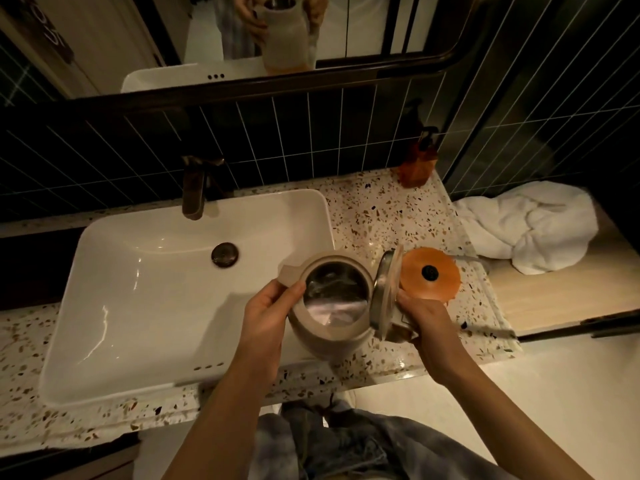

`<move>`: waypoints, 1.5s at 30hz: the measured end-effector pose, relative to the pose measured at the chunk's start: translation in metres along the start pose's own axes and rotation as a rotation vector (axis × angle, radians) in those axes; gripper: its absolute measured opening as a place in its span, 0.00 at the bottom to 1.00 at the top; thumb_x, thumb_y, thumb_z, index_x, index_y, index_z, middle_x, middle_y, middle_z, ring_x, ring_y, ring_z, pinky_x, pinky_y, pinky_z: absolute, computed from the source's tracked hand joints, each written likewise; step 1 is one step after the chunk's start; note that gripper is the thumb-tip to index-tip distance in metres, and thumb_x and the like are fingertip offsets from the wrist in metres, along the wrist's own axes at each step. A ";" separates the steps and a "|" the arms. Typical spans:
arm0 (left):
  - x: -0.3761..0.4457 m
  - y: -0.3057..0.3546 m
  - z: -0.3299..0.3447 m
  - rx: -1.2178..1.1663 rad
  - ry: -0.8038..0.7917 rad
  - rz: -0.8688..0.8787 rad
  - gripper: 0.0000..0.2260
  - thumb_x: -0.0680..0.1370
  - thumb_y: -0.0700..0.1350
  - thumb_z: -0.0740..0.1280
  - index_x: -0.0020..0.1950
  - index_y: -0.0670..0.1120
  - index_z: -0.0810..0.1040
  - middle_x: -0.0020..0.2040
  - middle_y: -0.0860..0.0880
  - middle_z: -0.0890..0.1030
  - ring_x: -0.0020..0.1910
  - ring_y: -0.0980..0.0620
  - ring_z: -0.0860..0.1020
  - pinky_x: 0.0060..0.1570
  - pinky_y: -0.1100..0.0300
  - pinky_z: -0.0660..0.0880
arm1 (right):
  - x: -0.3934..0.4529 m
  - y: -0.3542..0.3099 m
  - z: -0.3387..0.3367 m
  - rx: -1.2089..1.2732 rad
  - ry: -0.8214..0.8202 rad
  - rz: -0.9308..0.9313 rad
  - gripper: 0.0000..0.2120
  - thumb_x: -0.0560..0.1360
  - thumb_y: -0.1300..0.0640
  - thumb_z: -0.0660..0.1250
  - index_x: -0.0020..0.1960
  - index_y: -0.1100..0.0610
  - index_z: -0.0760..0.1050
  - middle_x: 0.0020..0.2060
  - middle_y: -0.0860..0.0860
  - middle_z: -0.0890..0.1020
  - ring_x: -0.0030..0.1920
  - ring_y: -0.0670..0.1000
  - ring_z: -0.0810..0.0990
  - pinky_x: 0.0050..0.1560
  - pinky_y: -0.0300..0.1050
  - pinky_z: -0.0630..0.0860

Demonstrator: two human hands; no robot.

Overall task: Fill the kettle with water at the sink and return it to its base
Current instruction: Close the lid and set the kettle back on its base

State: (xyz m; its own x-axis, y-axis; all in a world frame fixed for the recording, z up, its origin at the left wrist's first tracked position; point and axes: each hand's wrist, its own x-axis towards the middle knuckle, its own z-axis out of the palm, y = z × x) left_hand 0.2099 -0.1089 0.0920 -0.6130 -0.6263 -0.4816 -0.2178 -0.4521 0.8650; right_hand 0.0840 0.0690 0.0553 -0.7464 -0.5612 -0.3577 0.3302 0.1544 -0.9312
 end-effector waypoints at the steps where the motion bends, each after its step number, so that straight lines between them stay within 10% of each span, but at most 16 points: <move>1: 0.001 0.001 0.001 0.012 0.011 -0.014 0.13 0.76 0.43 0.67 0.60 0.45 0.81 0.54 0.48 0.85 0.57 0.50 0.80 0.61 0.53 0.72 | 0.001 0.000 0.000 -0.018 0.011 -0.004 0.49 0.63 0.29 0.69 0.44 0.80 0.70 0.40 0.80 0.71 0.40 0.77 0.72 0.45 0.62 0.73; 7: -0.011 0.022 0.017 0.448 0.189 0.280 0.21 0.78 0.51 0.66 0.70 0.55 0.69 0.68 0.56 0.71 0.65 0.61 0.68 0.62 0.67 0.63 | 0.002 0.003 -0.001 -0.062 0.029 -0.003 0.49 0.61 0.27 0.69 0.38 0.79 0.69 0.34 0.77 0.69 0.38 0.60 0.71 0.43 0.56 0.70; 11: -0.037 0.047 0.042 0.600 -0.098 0.552 0.19 0.77 0.61 0.59 0.66 0.59 0.70 0.66 0.56 0.73 0.62 0.65 0.72 0.62 0.64 0.71 | 0.003 0.005 -0.002 -0.094 0.048 -0.013 0.48 0.60 0.27 0.68 0.37 0.77 0.70 0.33 0.77 0.69 0.36 0.60 0.71 0.42 0.57 0.69; 15: -0.054 0.050 0.070 0.614 -0.331 0.600 0.20 0.77 0.57 0.62 0.69 0.58 0.69 0.63 0.57 0.75 0.61 0.61 0.74 0.59 0.54 0.76 | 0.002 0.005 -0.003 -0.121 0.061 -0.017 0.44 0.65 0.30 0.67 0.40 0.77 0.71 0.35 0.77 0.70 0.32 0.67 0.70 0.39 0.58 0.70; 19: -0.053 0.041 0.082 0.703 -0.211 0.758 0.22 0.76 0.43 0.70 0.69 0.51 0.72 0.61 0.59 0.75 0.60 0.68 0.72 0.59 0.65 0.74 | -0.001 0.004 -0.004 -0.076 0.030 -0.020 0.41 0.67 0.34 0.68 0.41 0.78 0.71 0.34 0.76 0.69 0.36 0.58 0.69 0.40 0.55 0.67; 24: -0.041 0.032 0.063 0.852 -0.049 0.789 0.21 0.78 0.42 0.67 0.71 0.48 0.71 0.63 0.54 0.77 0.57 0.66 0.70 0.59 0.73 0.70 | 0.000 0.005 -0.005 -0.052 0.008 -0.012 0.40 0.68 0.35 0.67 0.34 0.76 0.67 0.30 0.68 0.70 0.36 0.58 0.70 0.41 0.53 0.70; 29: -0.024 0.024 0.032 1.124 0.069 0.832 0.22 0.78 0.52 0.60 0.71 0.46 0.71 0.63 0.48 0.78 0.62 0.53 0.69 0.61 0.55 0.71 | -0.001 0.001 -0.004 -0.099 0.014 -0.012 0.24 0.66 0.38 0.64 0.26 0.58 0.71 0.27 0.58 0.68 0.31 0.55 0.66 0.33 0.42 0.67; 35: -0.012 0.006 0.019 1.316 -0.070 0.642 0.23 0.83 0.53 0.51 0.78 0.52 0.57 0.79 0.57 0.55 0.78 0.57 0.49 0.76 0.51 0.52 | -0.002 0.005 -0.011 0.004 -0.035 0.036 0.35 0.69 0.41 0.71 0.40 0.78 0.74 0.35 0.64 0.78 0.37 0.60 0.81 0.37 0.41 0.80; 38: -0.008 -0.009 0.014 1.279 -0.077 0.703 0.24 0.81 0.55 0.50 0.77 0.50 0.61 0.78 0.55 0.60 0.78 0.55 0.51 0.75 0.48 0.56 | -0.004 0.005 -0.013 -0.005 -0.004 0.061 0.20 0.76 0.49 0.66 0.40 0.67 0.82 0.37 0.60 0.86 0.39 0.57 0.86 0.41 0.49 0.83; 45: -0.010 -0.020 0.013 0.896 -0.003 0.733 0.24 0.80 0.51 0.62 0.76 0.55 0.62 0.79 0.55 0.57 0.78 0.56 0.52 0.73 0.60 0.54 | -0.004 0.003 -0.012 -0.001 0.023 0.045 0.41 0.64 0.39 0.70 0.47 0.81 0.72 0.45 0.77 0.78 0.49 0.73 0.81 0.52 0.64 0.80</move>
State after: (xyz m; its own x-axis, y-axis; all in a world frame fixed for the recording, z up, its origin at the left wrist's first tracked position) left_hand 0.2107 -0.0856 0.0807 -0.8165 -0.5497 0.1762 -0.2689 0.6322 0.7266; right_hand 0.0811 0.0810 0.0526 -0.7437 -0.5347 -0.4011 0.3633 0.1803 -0.9140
